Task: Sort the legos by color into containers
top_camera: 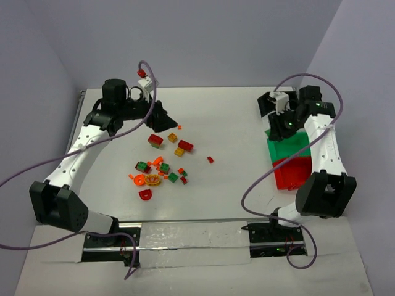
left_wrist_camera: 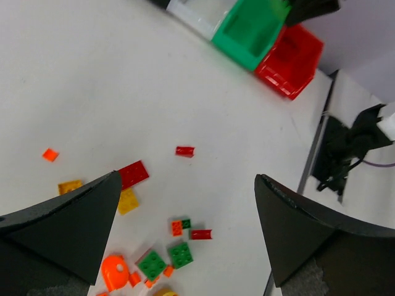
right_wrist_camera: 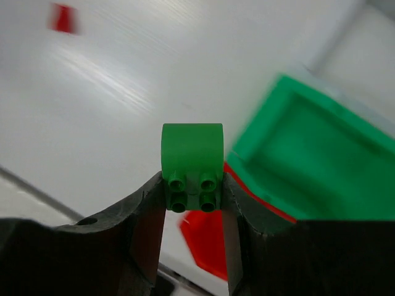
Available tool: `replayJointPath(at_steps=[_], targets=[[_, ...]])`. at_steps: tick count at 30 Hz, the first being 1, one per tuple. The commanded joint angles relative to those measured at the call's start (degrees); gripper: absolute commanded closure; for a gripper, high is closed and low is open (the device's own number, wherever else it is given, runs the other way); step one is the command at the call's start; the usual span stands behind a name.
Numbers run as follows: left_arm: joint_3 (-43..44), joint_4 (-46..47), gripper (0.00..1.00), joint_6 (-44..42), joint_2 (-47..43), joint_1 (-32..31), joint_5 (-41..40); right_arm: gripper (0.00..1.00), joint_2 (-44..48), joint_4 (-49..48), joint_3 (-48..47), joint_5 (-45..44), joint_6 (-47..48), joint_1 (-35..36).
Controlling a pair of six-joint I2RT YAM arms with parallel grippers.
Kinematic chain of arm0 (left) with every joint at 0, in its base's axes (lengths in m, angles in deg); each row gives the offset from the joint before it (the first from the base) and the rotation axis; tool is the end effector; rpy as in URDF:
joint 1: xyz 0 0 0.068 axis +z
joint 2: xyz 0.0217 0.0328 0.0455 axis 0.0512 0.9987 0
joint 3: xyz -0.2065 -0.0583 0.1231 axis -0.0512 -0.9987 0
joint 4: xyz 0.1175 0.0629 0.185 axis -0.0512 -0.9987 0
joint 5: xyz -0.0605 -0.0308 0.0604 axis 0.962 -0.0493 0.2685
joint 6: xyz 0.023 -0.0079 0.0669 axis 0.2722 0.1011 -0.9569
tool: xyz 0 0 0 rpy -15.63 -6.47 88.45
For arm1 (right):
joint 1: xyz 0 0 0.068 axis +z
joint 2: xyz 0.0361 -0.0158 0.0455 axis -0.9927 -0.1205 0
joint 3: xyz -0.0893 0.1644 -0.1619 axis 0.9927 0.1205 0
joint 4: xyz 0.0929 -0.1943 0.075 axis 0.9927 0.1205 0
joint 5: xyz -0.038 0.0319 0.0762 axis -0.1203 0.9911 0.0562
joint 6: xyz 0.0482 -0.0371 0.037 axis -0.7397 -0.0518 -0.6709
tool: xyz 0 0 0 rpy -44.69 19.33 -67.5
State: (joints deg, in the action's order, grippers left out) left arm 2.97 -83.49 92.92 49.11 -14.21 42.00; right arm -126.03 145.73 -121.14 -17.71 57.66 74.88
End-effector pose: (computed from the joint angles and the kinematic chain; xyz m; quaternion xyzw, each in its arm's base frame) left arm 0.2693 -0.1290 0.3477 0.3143 0.7321 -0.4279 0.4268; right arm 0.2577 -0.0074 0.2948 -0.2791 0.9003 0.1532 0.2969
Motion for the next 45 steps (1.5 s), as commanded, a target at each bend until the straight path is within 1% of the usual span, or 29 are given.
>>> replayJointPath(at_steps=[1, 2, 4, 6, 9, 15, 16, 18, 20, 21, 23, 24, 27, 29, 31, 33, 34, 36, 40, 45], targets=[[2.83, -11.92, 0.01, -10.70, 4.38, 0.18, -4.76, 1.00, -3.32, 1.31, -0.19, -18.04, 10.39, -7.66], [2.26, -11.65, 0.01, -10.64, 4.89, 0.18, -6.75, 1.00, -5.18, 0.50, -1.31, -20.84, 11.28, -9.07], [1.73, -10.86, 0.01, -11.01, 5.68, 0.20, -10.70, 1.00, -7.99, 0.06, -3.49, -23.20, 11.81, -11.96], [1.71, -10.79, 0.01, -11.75, 6.38, 0.27, -13.13, 1.00, -9.80, -0.23, -4.63, -24.06, 11.82, -12.85], [4.15, -12.88, 0.01, -14.98, 8.76, 0.31, -16.32, 1.00, -12.78, -1.23, -6.12, -25.66, 11.09, -13.06], [7.95, -16.66, 0.01, -20.09, 12.88, 1.39, -18.58, 1.00, -17.99, -2.52, -7.91, -26.00, 9.25, -12.99], [8.30, -17.16, 0.01, -21.22, 13.33, 1.41, -19.02, 0.98, -18.46, -3.26, -7.74, -26.18, 9.16, -12.99], [10.09, -19.27, 0.01, -24.72, 15.35, 1.41, -20.33, 0.86, -19.51, -3.68, -7.77, -26.66, 9.02, -12.99], [12.38, -22.94, 0.01, -30.93, 18.23, 1.48, -20.60, 0.68, -20.69, -3.55, -8.03, -26.93, 8.89, -12.99], [13.33, -24.84, 0.01, -32.06, 18.74, 1.50, -20.76, 0.64, -20.89, -3.47, -8.07, -26.99, 8.89, -12.99], [15.97, -28.69, 0.04, -39.75, 21.19, 1.53, -21.06, 0.43, -21.56, -3.44, -8.07, -27.43, 9.01, -12.93], [16.18, -30.13, 0.05, -41.56, 21.54, 1.65, -20.83, 0.39, -21.68, -3.36, -8.07, -27.49, 9.09, -12.99], [17.13, -34.32, 0.08, -56.44, 23.37, 2.22, -18.65, 0.30, -21.83, -2.46, -8.28, -27.79, 9.24, -12.87], [17.33, -37.22, 0.08, -64.99, 24.20, 2.69, -16.89, 0.25, -21.29, -1.72, -8.36, -27.76, 9.50, -12.88], [18.16, -40.12, 0.10, -71.19, 25.53, 2.90, -16.13, 0.21, -20.54, -0.72, -8.58, -27.32, 9.51, -12.74], [19.46, -42.40, 0.11, -74.95, 27.52, 2.97, -16.08, 0.03, -19.32, 0.13, -8.85, -26.74, 9.14, -12.51], [20.00, -43.35, 0.11, -76.54, 28.44, 3.00, -16.08, 0.00, -19.05, 0.33, -9.07, -26.41, 9.01, -12.34], [20.43, -43.98, 0.12, -78.41, 29.98, 3.04, -16.22, 0.00, -18.05, 1.27, -9.40, -25.48, 8.62, -11.88], [19.27, -41.32, 0.14, -80.26, 31.70, 3.19, -17.04, 0.00, -16.58, 2.97, -10.41, -24.03, 7.91, -10.74], [18.46, -40.17, 0.16, -83.44, 33.32, 3.26, -17.74, 0.00, -15.19, 5.58, -12.01, -22.17, 7.66, -9.58]])
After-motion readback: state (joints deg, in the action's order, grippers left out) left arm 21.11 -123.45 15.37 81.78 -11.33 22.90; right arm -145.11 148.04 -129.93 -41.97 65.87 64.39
